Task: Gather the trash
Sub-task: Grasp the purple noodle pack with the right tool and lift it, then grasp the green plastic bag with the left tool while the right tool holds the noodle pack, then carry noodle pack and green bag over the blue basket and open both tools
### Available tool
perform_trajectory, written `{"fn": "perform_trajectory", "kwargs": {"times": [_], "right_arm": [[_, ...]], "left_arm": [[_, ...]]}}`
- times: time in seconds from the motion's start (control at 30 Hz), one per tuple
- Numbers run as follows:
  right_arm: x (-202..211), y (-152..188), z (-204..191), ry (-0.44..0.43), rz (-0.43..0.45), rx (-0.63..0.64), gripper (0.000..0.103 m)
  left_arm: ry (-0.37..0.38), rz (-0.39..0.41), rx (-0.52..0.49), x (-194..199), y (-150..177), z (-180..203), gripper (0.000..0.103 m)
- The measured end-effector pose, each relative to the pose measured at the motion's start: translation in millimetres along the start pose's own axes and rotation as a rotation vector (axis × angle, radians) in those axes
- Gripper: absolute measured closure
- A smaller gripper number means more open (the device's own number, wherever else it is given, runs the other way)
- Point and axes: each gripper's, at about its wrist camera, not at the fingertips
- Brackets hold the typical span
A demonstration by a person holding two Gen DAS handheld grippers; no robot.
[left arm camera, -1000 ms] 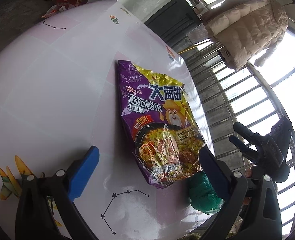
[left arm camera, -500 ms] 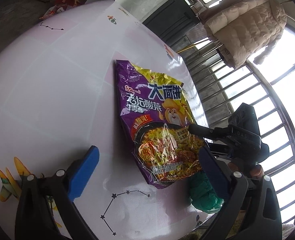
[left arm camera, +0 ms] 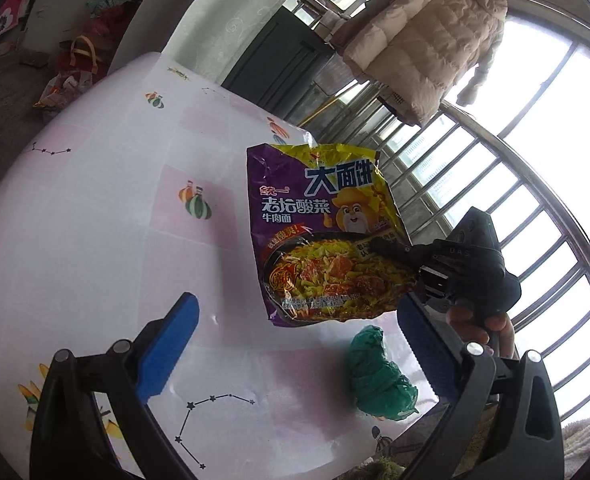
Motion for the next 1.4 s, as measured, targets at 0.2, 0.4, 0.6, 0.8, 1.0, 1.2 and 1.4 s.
{"fn": "perform_trajectory", "kwargs": {"times": [0.2, 0.4, 0.6, 0.8, 1.0, 1.2, 1.4], "right_arm": [[57, 10, 48, 0.011, 0.136, -0.119, 0.101], [92, 36, 99, 0.045, 0.213, -0.233, 0.101], [114, 57, 138, 0.057, 0.269, -0.329, 0.101], [125, 77, 165, 0.041, 0.254, -0.349, 0.101], [131, 88, 182, 0.021, 0.226, -0.344, 0.101], [145, 91, 192, -0.036, 0.272, -0.372, 0.101], [217, 102, 223, 0.014, 0.495, -0.45, 0.101]], "left_arm": [[0.111, -0.121, -0.066, -33, 6, 32, 0.006], [0.212, -0.284, -0.073, -78, 20, 54, 0.014], [0.189, -0.454, -0.09, -120, 46, 68, 0.03], [0.095, -0.526, -0.072, -141, 56, 68, 0.049], [0.046, -0.525, -0.081, -146, 58, 72, 0.057], [0.024, -0.518, -0.136, -147, 50, 83, 0.059], [0.101, -0.503, -0.247, -161, 21, 125, 0.059]]}}
Point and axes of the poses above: each gripper's, at about its wrist camera, not at the fingertips, and x roughly against the way its jaws point, z to its right, y to its underside, and after that the axes turned 13 degrees about y, right-handed
